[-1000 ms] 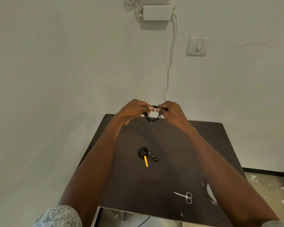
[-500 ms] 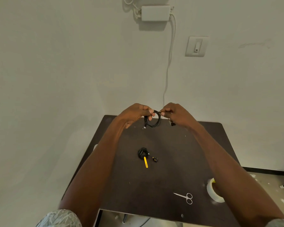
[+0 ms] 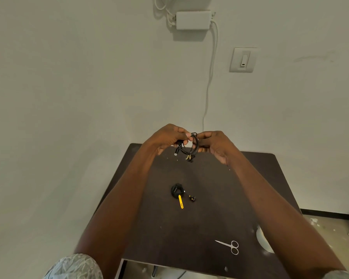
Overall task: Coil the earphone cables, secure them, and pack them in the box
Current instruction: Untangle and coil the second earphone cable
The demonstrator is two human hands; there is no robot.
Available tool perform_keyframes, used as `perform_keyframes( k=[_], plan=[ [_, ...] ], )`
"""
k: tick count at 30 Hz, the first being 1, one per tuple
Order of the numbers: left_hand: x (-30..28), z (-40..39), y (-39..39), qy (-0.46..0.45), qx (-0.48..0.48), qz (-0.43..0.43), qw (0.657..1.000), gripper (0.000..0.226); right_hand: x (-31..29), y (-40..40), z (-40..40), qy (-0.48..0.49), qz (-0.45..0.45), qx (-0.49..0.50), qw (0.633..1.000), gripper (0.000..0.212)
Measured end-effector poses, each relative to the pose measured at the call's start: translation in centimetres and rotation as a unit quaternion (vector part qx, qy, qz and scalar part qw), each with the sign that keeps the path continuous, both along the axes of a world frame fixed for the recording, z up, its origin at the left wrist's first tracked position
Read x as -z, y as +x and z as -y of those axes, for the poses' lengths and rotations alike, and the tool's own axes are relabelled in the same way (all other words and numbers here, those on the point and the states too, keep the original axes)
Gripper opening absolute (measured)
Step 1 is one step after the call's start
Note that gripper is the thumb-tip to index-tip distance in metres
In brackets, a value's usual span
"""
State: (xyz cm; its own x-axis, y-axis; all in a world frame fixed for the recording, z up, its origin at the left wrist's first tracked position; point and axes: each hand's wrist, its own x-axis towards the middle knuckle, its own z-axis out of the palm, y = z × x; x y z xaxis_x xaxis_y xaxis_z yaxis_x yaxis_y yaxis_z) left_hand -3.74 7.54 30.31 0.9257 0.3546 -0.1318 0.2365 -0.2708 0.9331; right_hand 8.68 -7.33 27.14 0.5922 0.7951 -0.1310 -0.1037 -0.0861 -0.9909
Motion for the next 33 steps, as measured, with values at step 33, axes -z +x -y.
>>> perform_keyframes(
  k=[33],
  plan=[
    [4.7,2.3,2.2,-0.039,-0.168,0.041,0.984,0.024,1.9,-1.8,-0.7,-0.033,0.120,0.127,0.984,0.030]
  ],
)
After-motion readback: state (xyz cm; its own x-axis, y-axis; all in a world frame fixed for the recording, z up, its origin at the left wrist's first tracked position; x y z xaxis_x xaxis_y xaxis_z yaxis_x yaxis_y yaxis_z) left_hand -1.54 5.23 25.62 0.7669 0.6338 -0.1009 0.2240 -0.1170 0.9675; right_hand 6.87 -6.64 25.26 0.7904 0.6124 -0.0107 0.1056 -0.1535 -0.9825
